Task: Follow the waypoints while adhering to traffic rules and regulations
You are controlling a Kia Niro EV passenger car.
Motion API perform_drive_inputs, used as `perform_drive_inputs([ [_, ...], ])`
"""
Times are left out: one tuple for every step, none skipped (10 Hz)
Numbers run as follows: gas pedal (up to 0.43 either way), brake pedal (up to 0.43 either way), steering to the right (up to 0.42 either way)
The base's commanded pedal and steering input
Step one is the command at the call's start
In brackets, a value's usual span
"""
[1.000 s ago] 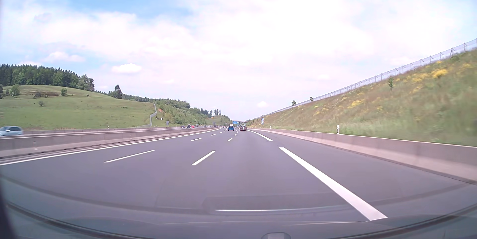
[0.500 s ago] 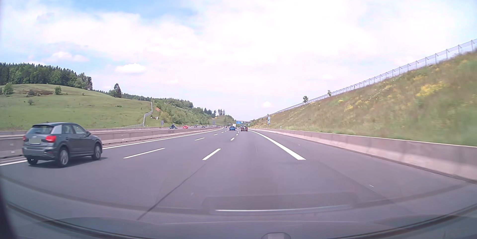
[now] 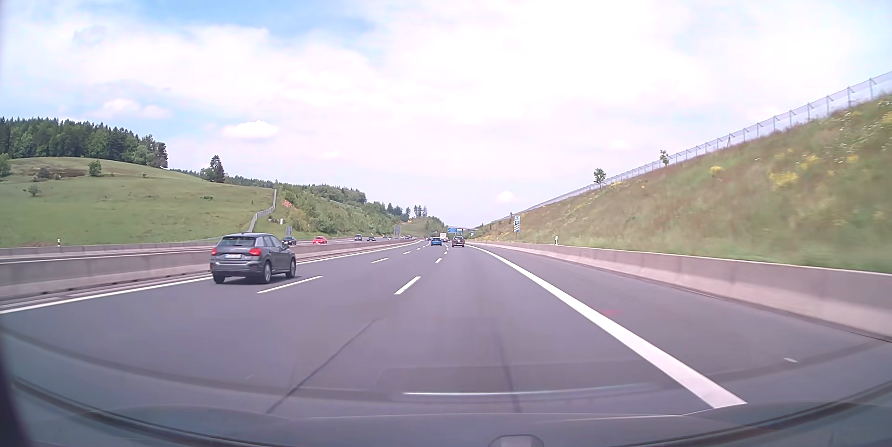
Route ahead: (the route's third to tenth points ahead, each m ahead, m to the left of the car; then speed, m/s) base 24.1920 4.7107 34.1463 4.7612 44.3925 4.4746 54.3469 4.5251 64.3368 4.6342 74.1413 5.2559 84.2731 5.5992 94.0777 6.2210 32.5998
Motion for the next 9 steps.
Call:
perform_drive_inputs([
  [0.280,0.000,-0.005],
  [0.280,0.000,-0.005],
  [0.280,0.000,-0.005],
  [0.280,0.000,-0.005],
  [0.287,0.000,-0.005],
  [0.287,0.000,-0.005],
  [0.287,0.000,-0.005],
  [0.287,0.000,-0.005],
  [0.287,0.000,-0.005],
])
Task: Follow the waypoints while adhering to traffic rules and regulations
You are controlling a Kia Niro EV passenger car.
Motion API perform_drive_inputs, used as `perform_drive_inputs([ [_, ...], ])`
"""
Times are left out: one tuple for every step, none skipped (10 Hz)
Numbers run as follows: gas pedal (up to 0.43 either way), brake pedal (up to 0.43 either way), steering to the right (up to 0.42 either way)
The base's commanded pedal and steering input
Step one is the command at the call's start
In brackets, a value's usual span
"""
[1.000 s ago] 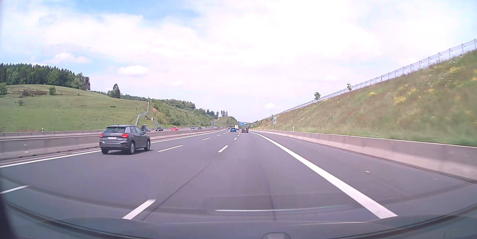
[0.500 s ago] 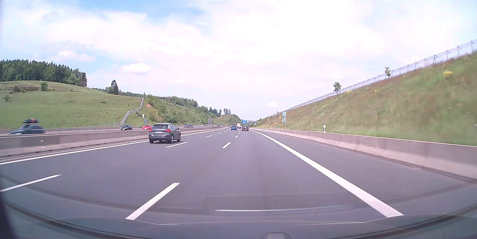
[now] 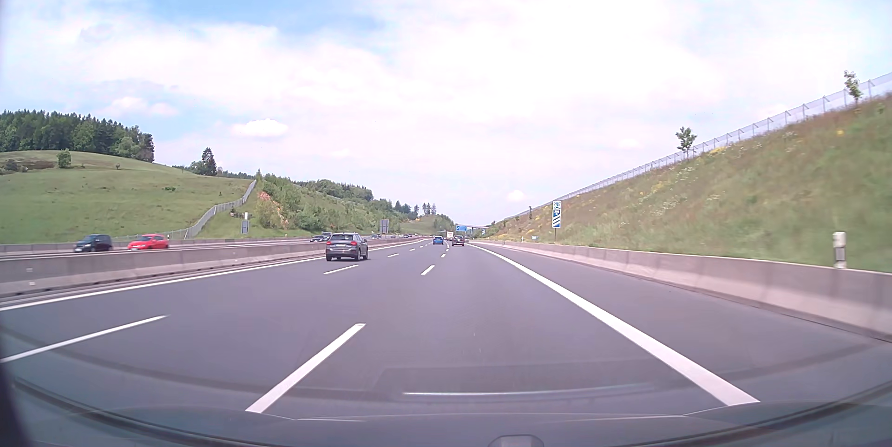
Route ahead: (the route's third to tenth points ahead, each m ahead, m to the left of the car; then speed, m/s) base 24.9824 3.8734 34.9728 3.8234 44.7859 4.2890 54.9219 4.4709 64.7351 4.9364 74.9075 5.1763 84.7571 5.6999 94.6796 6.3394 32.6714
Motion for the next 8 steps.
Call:
perform_drive_inputs([
  [0.287,0.000,-0.005],
  [0.287,0.000,-0.005],
  [0.287,0.000,-0.005],
  [0.287,0.000,-0.005],
  [0.287,0.000,-0.005],
  [0.287,0.000,-0.005],
  [0.287,0.000,-0.004],
  [0.287,0.000,-0.004],
])
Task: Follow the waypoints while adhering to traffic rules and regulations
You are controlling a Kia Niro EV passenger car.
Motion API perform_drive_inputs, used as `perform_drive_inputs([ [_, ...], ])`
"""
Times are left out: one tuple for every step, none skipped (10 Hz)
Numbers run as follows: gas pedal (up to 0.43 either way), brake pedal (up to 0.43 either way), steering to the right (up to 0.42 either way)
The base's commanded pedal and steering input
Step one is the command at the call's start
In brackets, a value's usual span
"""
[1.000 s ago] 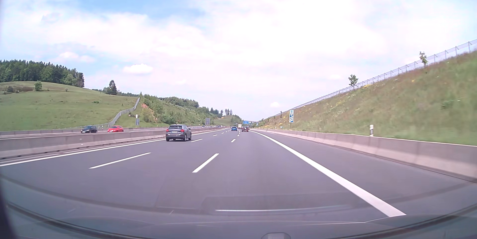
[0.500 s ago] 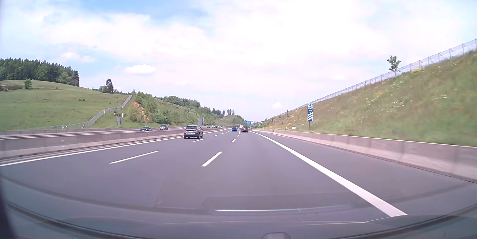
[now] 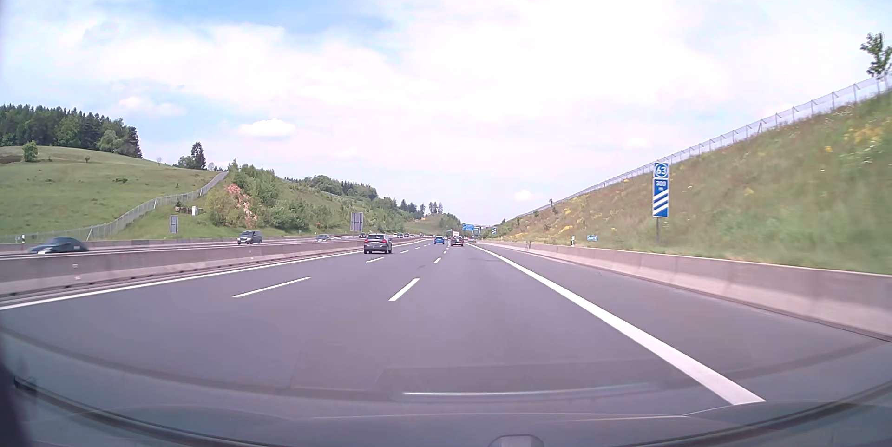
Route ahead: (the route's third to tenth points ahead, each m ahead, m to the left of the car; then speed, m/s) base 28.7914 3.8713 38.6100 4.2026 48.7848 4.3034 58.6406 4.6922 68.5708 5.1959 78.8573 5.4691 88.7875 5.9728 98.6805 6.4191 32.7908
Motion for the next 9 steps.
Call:
perform_drive_inputs([
  [0.280,0.000,-0.004],
  [0.268,0.000,-0.004],
  [0.240,0.000,-0.004],
  [0.209,0.000,-0.004],
  [0.197,0.000,-0.004],
  [0.189,0.000,-0.004],
  [0.189,0.000,-0.004],
  [0.189,0.000,-0.004],
  [0.169,0.000,-0.004],
])
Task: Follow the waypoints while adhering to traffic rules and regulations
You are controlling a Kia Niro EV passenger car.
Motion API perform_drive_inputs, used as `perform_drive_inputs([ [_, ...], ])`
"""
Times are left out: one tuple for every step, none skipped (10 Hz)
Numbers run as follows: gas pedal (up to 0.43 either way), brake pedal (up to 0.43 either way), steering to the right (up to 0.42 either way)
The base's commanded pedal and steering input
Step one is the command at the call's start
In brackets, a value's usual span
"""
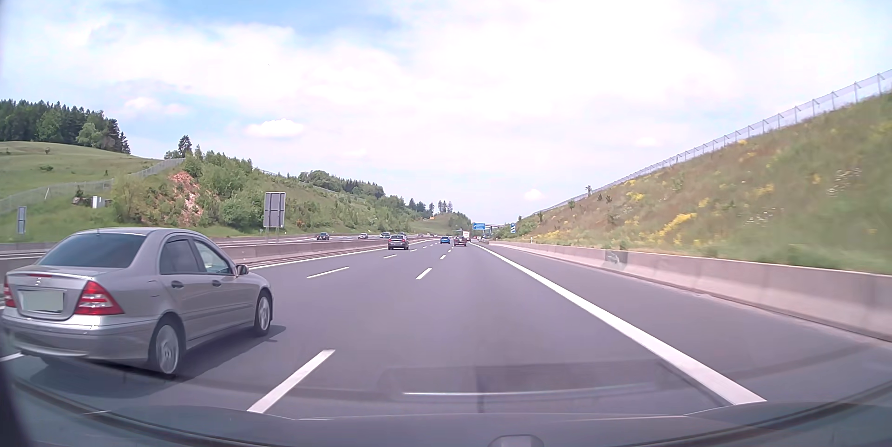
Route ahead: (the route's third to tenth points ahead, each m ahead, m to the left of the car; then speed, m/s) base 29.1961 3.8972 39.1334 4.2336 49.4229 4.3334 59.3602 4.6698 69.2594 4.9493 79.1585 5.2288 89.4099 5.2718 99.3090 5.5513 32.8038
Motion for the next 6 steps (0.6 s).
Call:
perform_drive_inputs([
  [0.157,0.000,-0.003],
  [0.138,0.000,-0.003],
  [0.130,0.000,-0.002],
  [0.130,0.000,-0.002],
  [0.130,0.000,-0.002],
  [0.130,0.000,-0.001],
])
